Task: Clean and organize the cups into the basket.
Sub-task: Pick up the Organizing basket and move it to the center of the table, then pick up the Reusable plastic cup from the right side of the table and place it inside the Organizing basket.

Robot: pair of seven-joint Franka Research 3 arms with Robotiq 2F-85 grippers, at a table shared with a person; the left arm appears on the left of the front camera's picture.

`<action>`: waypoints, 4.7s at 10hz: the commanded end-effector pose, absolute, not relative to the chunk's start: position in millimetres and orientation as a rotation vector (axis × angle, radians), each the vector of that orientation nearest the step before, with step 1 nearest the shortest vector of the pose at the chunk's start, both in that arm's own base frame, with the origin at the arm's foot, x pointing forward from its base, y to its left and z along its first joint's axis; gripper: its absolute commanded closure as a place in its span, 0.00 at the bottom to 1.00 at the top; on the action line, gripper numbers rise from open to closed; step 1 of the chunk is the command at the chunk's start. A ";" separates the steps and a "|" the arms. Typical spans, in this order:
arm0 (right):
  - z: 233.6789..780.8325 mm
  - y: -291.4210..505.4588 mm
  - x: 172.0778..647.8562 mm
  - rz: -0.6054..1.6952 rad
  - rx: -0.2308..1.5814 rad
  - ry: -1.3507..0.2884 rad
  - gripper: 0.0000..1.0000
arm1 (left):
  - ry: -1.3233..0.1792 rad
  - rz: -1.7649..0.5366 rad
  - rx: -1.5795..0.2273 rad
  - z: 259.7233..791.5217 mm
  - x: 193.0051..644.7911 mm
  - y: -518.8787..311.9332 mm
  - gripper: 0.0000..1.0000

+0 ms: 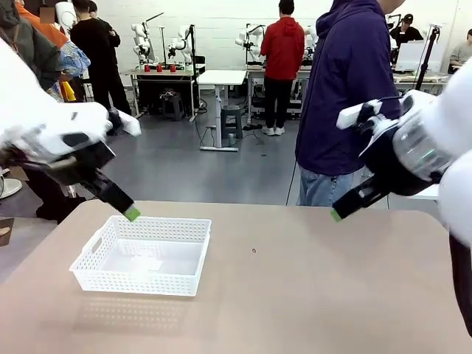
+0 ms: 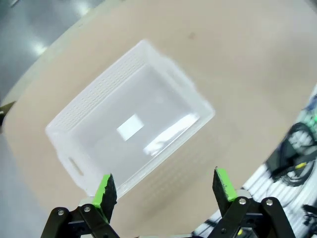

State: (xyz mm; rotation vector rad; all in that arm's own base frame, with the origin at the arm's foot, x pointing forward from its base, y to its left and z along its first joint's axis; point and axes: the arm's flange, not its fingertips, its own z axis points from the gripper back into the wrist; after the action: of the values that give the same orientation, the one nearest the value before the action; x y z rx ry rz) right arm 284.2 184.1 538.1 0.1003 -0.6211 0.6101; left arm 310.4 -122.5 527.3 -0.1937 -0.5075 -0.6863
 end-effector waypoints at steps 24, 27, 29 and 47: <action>462.1 -218.3 179.8 -0.113 1.148 -0.602 0.00 | -0.548 0.118 -0.955 494.1 244.2 211.2 0.00; 462.1 -218.3 179.8 -0.113 1.148 -0.602 0.00 | -0.548 0.118 -0.955 494.1 244.2 211.2 0.00; 462.1 -218.3 179.8 -0.113 1.148 -0.602 0.00 | -0.548 0.118 -0.955 494.1 244.2 211.2 0.00; 462.1 -218.3 179.8 -0.113 1.148 -0.602 0.00 | -0.548 0.118 -0.955 494.1 244.2 211.2 0.00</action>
State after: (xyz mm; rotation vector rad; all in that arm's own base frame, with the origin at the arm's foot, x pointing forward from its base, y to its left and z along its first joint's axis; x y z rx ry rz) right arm 179.2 -216.7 462.0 1.1354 -0.5835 -0.1295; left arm 242.8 209.9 495.9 -0.9467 -0.5382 0.1233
